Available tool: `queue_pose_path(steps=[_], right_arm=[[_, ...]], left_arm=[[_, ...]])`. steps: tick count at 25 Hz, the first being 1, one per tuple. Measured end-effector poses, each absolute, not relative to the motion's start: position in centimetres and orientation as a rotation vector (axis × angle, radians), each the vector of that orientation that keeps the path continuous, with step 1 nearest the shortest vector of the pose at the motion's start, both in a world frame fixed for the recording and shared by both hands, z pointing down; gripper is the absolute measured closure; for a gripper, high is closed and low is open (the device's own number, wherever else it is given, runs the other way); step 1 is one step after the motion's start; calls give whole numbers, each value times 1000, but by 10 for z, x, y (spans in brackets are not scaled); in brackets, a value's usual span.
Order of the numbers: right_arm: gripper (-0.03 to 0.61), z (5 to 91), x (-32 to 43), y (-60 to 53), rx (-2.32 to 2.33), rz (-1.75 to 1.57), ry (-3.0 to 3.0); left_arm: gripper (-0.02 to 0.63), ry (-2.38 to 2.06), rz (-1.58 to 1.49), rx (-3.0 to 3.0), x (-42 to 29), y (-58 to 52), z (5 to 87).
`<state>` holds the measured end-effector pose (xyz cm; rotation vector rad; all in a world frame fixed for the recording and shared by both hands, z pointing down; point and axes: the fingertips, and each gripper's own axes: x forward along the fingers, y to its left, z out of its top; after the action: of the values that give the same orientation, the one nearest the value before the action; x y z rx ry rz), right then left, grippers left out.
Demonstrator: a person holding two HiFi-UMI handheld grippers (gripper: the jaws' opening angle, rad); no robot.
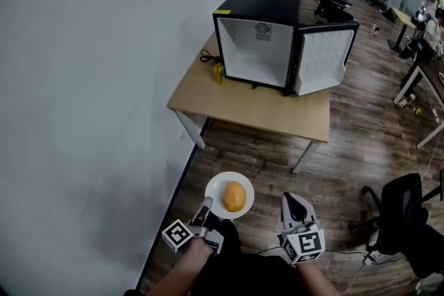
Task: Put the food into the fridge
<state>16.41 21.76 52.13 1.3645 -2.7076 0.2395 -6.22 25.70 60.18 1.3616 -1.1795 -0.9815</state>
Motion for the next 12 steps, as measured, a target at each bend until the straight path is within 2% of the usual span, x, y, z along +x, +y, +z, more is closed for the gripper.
queue_pose_path(steps=[12], right_arm=[[518,508,98,92,1487,257,-2628]], left_arm=[[592,-1059,-843,1442,-103,130,606]])
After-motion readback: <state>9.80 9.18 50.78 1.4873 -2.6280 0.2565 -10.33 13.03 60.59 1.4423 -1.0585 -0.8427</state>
